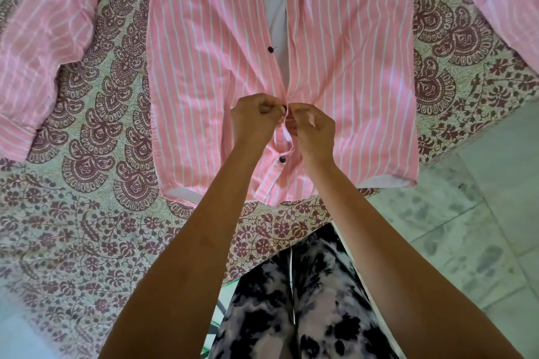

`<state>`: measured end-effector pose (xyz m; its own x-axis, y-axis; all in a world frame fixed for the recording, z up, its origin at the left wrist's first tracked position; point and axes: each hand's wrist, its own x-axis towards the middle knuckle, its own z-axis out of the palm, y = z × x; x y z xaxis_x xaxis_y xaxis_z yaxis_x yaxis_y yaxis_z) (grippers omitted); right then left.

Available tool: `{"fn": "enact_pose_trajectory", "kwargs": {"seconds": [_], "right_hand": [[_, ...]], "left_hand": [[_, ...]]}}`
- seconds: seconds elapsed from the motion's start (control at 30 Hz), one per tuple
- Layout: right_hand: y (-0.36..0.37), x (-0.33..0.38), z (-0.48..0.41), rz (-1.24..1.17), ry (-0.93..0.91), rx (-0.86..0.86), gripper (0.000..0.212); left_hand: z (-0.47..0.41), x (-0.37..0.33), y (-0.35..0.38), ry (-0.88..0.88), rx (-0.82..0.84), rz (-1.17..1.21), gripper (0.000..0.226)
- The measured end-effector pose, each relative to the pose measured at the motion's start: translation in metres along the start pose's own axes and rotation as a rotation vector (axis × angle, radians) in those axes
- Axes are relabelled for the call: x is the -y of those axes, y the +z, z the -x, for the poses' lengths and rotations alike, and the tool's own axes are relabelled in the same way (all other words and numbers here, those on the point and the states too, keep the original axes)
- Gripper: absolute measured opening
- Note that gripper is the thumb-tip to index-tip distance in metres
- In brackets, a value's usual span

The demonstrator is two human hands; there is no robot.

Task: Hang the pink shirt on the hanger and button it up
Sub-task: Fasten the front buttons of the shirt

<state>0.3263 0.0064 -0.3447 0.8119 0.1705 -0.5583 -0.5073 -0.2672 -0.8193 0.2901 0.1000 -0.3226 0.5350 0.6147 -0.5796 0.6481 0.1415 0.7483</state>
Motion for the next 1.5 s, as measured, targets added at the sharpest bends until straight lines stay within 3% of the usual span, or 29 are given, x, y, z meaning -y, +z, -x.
{"fn": "enact_pose_trajectory", "kwargs": {"seconds": [0.2,0.37,0.5,0.77,0.87,0.97,1.07,1.2,1.3,1.37,1.5], "right_hand": [[0.001,0.008,-0.005,0.027,0.002,0.059,0.02],[0.006,0.008,0.002,0.184,-0.251,0.031,0.003],[0.01,0.004,0.005,0.336,-0.406,-0.033,0.012],[0.008,0.001,0.006,0.314,-0.405,-0.048,0.015],[0.008,0.001,0.003,0.226,-0.31,-0.041,0.011],[0.007,0.003,-0.001,0.02,-0.085,0.025,0.005],[0.003,0.011,-0.007,-0.09,0.064,0.096,0.017],[-0.001,0.027,-0.014,-0.212,0.32,0.21,0.018],[-0.007,0.03,-0.02,-0.252,0.49,0.268,0.015],[-0.008,0.027,-0.023,-0.194,0.511,0.27,0.014],[0.001,0.018,-0.024,0.009,0.386,0.171,0.017]], "left_hand": [[-0.006,0.001,-0.009,-0.068,0.083,0.067,0.019],[-0.004,-0.006,-0.003,-0.19,0.025,0.202,0.028],[0.0,-0.004,-0.001,-0.181,0.047,0.318,0.009],[-0.001,-0.005,-0.002,-0.189,0.077,0.357,0.007],[-0.004,-0.006,-0.005,-0.183,0.115,0.357,0.015],[-0.008,-0.005,-0.007,-0.245,0.144,0.383,0.019],[-0.01,0.0,-0.007,-0.237,0.152,0.373,0.02],[-0.011,0.003,-0.005,-0.108,0.158,0.342,0.018],[-0.015,0.003,-0.005,0.045,0.129,0.139,0.01],[-0.016,0.006,-0.005,0.131,0.102,-0.026,0.011],[-0.014,0.007,-0.003,0.272,0.031,-0.27,0.021]]}}
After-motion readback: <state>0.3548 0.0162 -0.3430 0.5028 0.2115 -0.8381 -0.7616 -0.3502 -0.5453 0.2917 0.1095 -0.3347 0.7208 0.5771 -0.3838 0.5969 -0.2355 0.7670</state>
